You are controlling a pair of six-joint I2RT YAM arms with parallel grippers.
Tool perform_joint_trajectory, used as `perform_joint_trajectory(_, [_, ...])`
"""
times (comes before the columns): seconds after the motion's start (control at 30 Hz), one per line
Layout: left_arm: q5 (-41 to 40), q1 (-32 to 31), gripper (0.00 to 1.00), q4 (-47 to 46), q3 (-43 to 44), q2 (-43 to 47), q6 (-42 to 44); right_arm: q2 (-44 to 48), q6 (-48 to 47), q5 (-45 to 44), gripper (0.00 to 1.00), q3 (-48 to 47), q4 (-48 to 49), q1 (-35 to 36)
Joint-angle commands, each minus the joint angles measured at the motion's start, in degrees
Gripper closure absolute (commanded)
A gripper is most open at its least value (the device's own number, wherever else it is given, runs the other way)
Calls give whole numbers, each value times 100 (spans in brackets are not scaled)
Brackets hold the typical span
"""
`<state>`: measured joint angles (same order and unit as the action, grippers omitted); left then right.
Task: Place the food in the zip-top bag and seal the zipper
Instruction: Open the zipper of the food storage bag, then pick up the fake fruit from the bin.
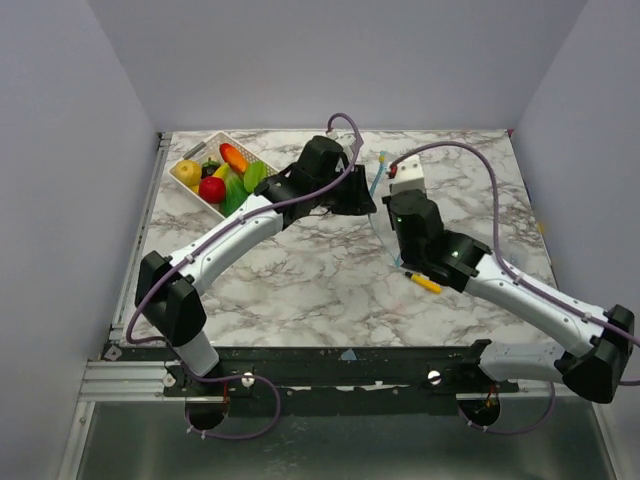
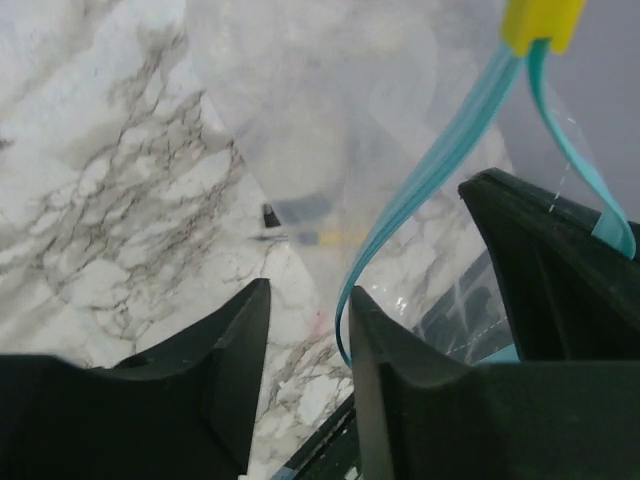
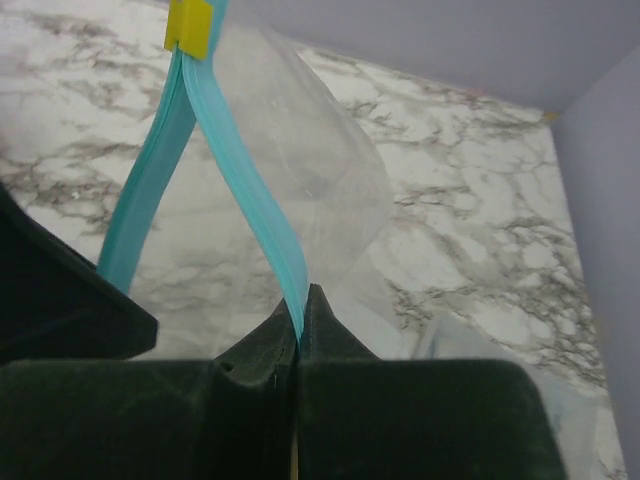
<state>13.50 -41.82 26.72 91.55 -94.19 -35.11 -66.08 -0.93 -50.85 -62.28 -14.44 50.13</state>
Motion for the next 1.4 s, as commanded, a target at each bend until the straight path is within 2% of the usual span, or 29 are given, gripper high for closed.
perform_joint_trajectory(0.0, [627,365,50,-183,-703,-78,-192,-650,498,1030,99,306,333,-7])
perform_joint_trajectory(0.07, [693,505,36,-275,-1052,111,-169,-884,490,1317,99,358,551,-8])
perform_joint_trajectory(0.23, [604,877,20,-227,-1870,933,119,-1353,598,1660,99,173,625,-9])
perform_joint_trajectory(0.43, [249,1584,13,170,-2609,2076,646,-1508,628,1984,99,76,738,-12])
perform_joint_trajectory(0.57, [-664,2064,5,562,-2681,2564,1167,-1512,506,2056,99,38,826,-17])
perform_joint_trajectory(0.73, [-1536,2696,1,786,-2451,2707,1428,-1533,262,2123,99,-181,838,-40])
perform_joint_trajectory(0.93, [-898,3563,1,984,-1513,1960,1251,-1581,-26,2174,99,-354,868,-130])
perform_joint_trajectory(1.07, [-1545,3690,1,1543,-470,937,1411,-1502,-39,2299,99,-336,894,-187])
perform_joint_trajectory(1.17, [-1998,3698,1,1300,-188,499,1763,-1409,-80,2356,99,-235,976,-248])
perform_joint_trajectory(1.37, [-2714,3784,1,1733,678,-658,2013,-1258,-109,2394,99,-118,1079,-335])
